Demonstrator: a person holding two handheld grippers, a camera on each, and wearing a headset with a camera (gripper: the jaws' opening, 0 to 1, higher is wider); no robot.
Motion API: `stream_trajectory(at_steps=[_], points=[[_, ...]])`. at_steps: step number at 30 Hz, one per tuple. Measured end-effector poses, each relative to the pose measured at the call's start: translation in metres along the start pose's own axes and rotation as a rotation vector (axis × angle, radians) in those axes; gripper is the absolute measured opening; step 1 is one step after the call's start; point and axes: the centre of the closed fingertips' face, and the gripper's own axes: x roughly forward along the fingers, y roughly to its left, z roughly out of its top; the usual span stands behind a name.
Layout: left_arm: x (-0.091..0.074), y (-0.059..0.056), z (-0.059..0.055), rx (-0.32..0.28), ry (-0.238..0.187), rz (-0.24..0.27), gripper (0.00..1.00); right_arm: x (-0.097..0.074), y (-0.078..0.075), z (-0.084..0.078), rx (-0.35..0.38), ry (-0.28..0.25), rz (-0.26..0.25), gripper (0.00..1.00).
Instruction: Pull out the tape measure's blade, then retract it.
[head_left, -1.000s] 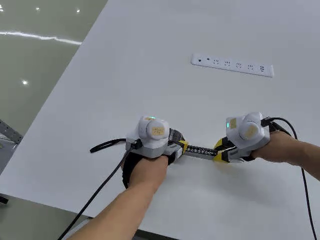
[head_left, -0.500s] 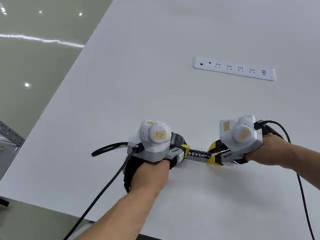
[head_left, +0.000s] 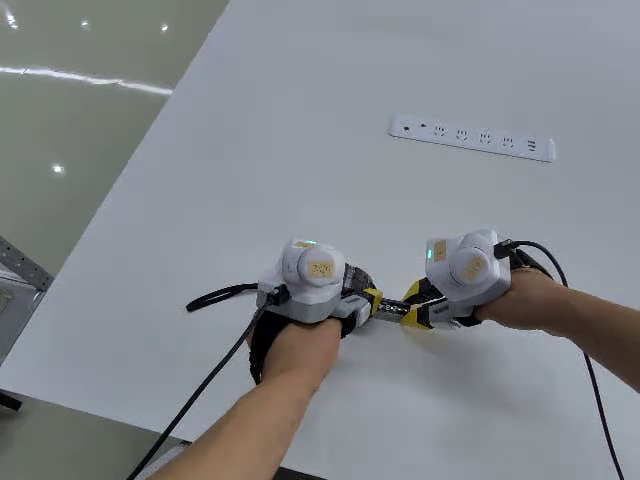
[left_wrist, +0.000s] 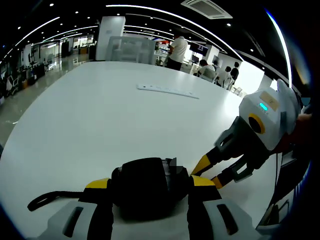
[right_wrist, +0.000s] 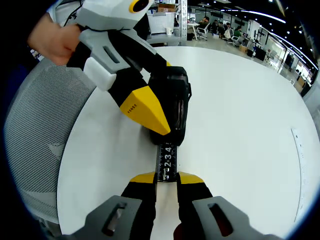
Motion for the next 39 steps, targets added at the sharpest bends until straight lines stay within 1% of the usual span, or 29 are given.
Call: stream_trajectory(at_steps=[11,30,39], points=[[0.0,0.001,0.0,-0.001,0.002,-0.003,0.56,0.007,0.001,0.011,-0.008,-0.015,-0.007,0.12],[0.0,0.0,0.001,-0.004,0.004,-0.007,0.56,0.014,0.002,0.022,-0.008,-0.027,-0.009,0.12],[0.0,0.0,0.001,-0.005,0.005,-0.007,0.56,0.017,0.001,0.026,0.017,-0.026,-0.013,0.12]])
